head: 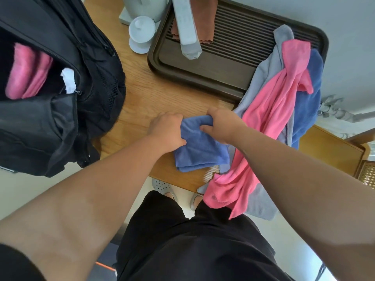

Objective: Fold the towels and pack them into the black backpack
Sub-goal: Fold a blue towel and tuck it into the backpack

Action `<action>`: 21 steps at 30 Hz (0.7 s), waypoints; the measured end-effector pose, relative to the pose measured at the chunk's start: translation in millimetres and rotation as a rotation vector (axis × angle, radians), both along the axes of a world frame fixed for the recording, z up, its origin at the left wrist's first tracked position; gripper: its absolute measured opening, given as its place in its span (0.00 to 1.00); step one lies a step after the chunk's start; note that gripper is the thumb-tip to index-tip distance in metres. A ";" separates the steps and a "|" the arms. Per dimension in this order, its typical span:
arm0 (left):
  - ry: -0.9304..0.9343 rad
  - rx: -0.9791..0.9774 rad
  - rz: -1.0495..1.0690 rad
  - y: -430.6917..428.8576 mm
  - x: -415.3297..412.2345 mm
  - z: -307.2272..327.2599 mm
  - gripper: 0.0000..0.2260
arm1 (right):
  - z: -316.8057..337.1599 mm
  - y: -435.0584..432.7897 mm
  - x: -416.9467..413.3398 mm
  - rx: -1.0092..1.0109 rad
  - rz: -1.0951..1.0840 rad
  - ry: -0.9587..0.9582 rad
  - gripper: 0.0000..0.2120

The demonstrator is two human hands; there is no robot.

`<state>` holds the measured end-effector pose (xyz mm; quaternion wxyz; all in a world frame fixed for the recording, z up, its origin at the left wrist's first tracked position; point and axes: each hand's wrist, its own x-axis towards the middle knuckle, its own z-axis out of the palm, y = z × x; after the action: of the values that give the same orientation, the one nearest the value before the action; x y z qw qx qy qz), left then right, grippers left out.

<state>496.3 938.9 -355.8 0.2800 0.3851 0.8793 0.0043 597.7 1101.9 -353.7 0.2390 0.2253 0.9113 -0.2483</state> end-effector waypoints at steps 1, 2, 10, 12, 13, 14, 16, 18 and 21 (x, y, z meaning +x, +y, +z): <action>0.020 -0.005 -0.019 3.3 -2.7 2.0 0.19 | 0.0 1.7 4.1 -0.013 -0.003 -0.006 0.18; 0.042 -0.003 -0.038 6.2 -4.7 4.5 0.13 | 1.2 3.0 8.5 -0.015 0.016 -0.019 0.24; 0.047 0.028 -0.247 14.9 -12.4 7.8 0.22 | 2.0 2.3 14.0 0.159 0.191 -0.034 0.38; 0.023 0.024 -0.255 16.9 -12.0 8.5 0.25 | 3.0 3.9 11.5 0.138 0.185 -0.048 0.37; 0.032 0.019 -0.254 17.6 -11.8 8.2 0.23 | 3.3 4.9 10.8 0.137 0.189 -0.057 0.37; 0.052 0.021 -0.259 18.1 -11.2 8.2 0.20 | 3.8 5.5 10.5 0.142 0.195 -0.066 0.36; 0.104 0.049 -0.271 17.0 -9.4 7.6 0.12 | 4.3 5.9 11.9 0.157 0.212 -0.062 0.33; 0.154 0.129 -0.273 13.1 -5.3 7.7 0.09 | 2.5 6.1 14.8 0.187 0.202 0.009 0.26; 0.298 0.293 -0.302 2.4 -0.3 6.2 0.09 | -5.9 1.9 24.7 0.295 0.143 0.226 0.16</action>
<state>496.0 941.2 -349.6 0.0860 0.5448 0.8335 0.0330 622.4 1103.8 -359.6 0.1165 0.1635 0.9725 -0.1184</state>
